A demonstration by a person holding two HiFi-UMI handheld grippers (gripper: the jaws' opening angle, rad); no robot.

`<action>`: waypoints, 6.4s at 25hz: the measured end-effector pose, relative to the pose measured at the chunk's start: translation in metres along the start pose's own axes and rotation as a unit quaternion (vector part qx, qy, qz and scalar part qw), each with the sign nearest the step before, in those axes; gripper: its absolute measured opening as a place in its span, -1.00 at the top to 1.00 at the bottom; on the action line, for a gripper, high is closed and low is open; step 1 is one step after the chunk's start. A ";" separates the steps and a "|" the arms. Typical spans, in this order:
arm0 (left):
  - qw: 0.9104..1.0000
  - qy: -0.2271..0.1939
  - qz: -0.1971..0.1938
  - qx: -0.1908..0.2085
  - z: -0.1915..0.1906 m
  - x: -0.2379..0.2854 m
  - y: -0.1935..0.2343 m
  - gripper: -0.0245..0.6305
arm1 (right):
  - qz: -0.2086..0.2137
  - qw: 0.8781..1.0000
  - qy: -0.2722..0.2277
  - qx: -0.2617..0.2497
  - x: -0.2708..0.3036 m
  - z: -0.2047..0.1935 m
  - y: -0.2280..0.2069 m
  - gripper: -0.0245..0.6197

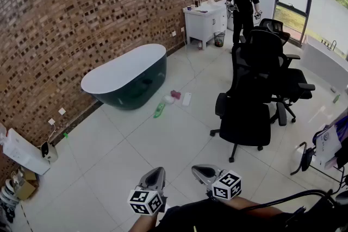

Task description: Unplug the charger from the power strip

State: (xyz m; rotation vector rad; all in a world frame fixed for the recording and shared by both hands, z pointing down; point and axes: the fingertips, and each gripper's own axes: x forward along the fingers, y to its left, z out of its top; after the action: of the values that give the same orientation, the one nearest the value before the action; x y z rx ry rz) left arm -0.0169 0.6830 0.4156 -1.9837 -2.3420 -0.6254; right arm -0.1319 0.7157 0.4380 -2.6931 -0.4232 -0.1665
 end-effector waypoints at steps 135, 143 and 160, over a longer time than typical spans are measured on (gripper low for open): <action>0.148 -0.312 0.899 -0.271 -0.318 -0.744 -0.219 0.91 | 0.888 0.183 0.339 -0.251 -0.107 -0.361 0.770 0.92; 0.096 -0.299 0.903 -0.293 -0.354 -0.762 -0.274 0.91 | 0.894 0.139 0.360 -0.228 -0.176 -0.404 0.797 0.92; 0.132 -0.245 0.908 -0.314 -0.397 -0.957 -0.271 0.91 | 0.889 0.150 0.389 -0.191 -0.212 -0.489 0.955 0.92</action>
State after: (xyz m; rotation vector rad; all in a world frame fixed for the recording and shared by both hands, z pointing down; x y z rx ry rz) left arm -0.1819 -0.3747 0.4524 -2.9393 1.9456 -0.3673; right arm -0.0557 -0.3743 0.4871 -0.9537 2.9881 -0.7509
